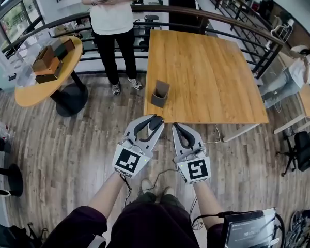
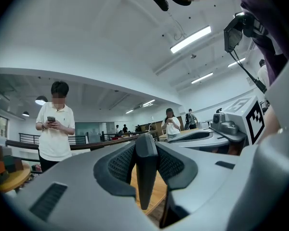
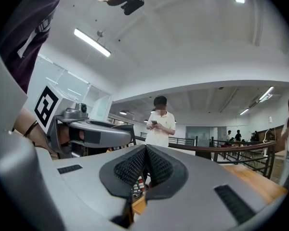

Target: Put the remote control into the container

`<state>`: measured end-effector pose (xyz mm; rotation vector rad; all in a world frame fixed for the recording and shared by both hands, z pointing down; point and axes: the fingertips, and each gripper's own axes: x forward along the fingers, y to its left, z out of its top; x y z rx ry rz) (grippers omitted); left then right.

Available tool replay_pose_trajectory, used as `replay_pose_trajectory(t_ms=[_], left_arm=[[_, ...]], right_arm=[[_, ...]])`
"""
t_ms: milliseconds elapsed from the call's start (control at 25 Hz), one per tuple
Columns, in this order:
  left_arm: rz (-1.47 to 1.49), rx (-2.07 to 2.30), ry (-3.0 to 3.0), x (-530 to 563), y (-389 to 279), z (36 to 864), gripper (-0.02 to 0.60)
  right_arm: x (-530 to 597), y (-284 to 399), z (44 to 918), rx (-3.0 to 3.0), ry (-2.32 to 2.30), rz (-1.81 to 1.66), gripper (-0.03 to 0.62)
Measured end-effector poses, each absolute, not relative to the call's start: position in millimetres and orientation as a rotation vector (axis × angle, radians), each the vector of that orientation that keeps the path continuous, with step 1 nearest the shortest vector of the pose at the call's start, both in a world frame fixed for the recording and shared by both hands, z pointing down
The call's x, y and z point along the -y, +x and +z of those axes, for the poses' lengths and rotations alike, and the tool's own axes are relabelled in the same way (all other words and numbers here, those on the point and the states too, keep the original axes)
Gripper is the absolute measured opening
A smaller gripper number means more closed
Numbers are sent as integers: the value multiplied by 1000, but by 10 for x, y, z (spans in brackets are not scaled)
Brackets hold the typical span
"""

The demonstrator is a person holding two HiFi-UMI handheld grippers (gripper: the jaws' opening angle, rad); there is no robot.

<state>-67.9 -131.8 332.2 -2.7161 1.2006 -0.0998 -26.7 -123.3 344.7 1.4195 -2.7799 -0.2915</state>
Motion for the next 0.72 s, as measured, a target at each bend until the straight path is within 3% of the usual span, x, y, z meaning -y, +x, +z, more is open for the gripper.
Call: replay_pose_trajectory(t_ms=[720], left_arm=[[-172, -1291, -2736, 2689, -346, 4278, 117]], right_arm=[[2656, -35, 4305, 2841, 1368, -213, 18]])
